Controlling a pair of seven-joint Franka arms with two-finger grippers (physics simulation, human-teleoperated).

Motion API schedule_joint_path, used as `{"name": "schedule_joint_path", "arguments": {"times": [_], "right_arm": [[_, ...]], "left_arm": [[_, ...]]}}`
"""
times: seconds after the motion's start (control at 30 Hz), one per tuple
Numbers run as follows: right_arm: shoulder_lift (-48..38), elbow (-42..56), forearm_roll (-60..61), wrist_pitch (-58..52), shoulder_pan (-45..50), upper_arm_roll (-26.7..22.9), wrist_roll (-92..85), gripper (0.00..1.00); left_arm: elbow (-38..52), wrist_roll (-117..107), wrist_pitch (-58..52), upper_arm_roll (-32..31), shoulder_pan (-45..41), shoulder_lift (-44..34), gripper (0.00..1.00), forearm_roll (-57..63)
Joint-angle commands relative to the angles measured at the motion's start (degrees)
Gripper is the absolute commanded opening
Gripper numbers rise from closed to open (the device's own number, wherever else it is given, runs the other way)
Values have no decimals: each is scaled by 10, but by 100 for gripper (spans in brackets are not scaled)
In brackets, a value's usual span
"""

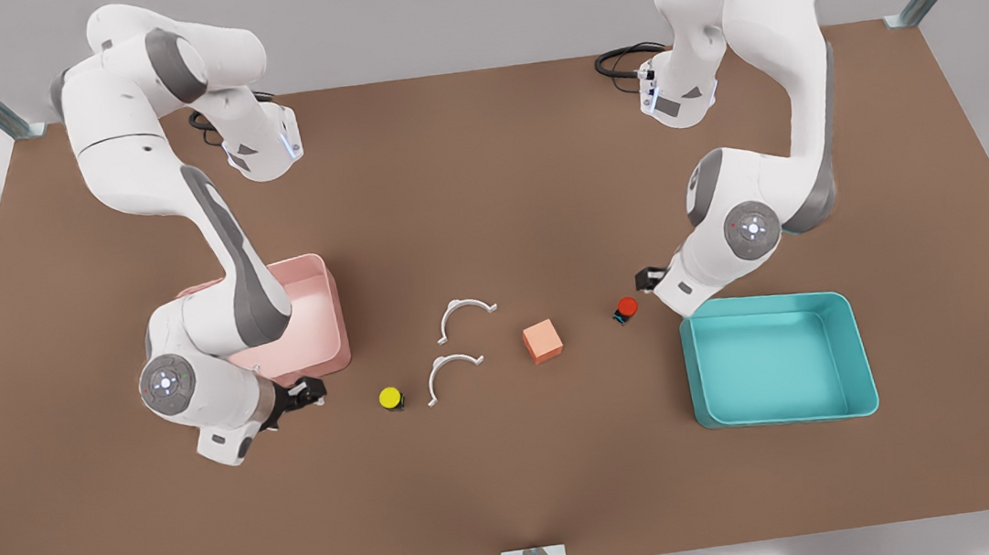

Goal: Place the red button in the blue storage box with the left arm, and place the yellow button in the pink storage box with the right arm

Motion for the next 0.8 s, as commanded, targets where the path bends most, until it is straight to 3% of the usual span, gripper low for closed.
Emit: {"name": "schedule_joint_path", "arguments": {"times": [0.0, 0.1, 0.2, 0.73, 0.77], "right_arm": [[16, -1, -4, 121, 28, 3, -6, 100], [41, -8, -4, 122, 69, 2, -4, 100], [39, -93, -4, 187, 89, 9, 46, 100], [116, -90, -16, 229, 91, 1, 57, 100], [119, -90, -16, 230, 92, 1, 57, 96]], "left_arm": [[-32, -281, 129, 0, -10, -4, 100, -4], [-94, -296, 193, 0, -26, -14, 100, -4], [-111, -296, 206, 0, -39, -8, 100, -4], [-146, -313, 310, 0, -54, 100, 100, -2], [-147, -312, 313, 0, -54, 103, 100, -2]]}}
